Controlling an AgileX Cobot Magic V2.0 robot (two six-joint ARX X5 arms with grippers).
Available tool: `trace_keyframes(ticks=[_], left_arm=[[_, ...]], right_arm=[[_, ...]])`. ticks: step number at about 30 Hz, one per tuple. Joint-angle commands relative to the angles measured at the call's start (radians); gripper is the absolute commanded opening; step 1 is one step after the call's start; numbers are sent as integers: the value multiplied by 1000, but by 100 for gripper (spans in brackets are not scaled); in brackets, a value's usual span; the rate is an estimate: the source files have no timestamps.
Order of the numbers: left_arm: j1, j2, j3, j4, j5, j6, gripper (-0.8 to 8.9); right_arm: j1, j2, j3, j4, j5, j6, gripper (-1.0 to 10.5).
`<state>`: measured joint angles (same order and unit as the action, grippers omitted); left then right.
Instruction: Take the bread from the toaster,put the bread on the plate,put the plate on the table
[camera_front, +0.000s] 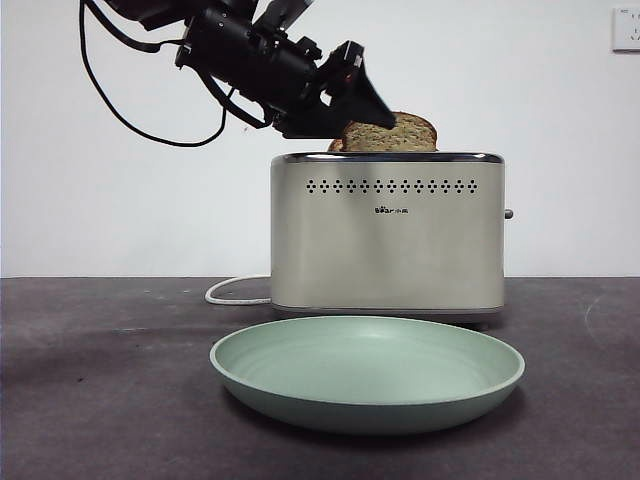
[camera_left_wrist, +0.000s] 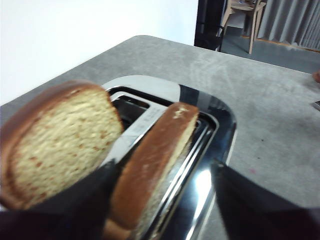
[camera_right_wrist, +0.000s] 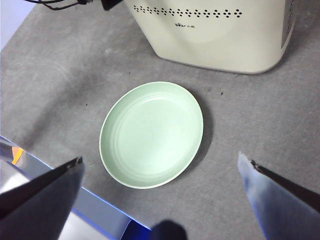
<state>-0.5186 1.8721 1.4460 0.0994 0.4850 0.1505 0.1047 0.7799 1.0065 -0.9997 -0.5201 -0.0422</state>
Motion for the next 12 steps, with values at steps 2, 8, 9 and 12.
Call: trace_keyframes(ticks=[2,8,9,12], left_arm=[[-4,8,2,9,13,11,-9],[2,-16,3,34,13,7,-9],[3,-22,3,37,13,7,-8],[3,-41,3,46,13,7,-9]], right_arm=[[1,6,5,3,3,-8,626],[1,16,5,3,3,-8,626],[1,17,5,3,3,-8,626],[1,19,5,3,3,-8,626]])
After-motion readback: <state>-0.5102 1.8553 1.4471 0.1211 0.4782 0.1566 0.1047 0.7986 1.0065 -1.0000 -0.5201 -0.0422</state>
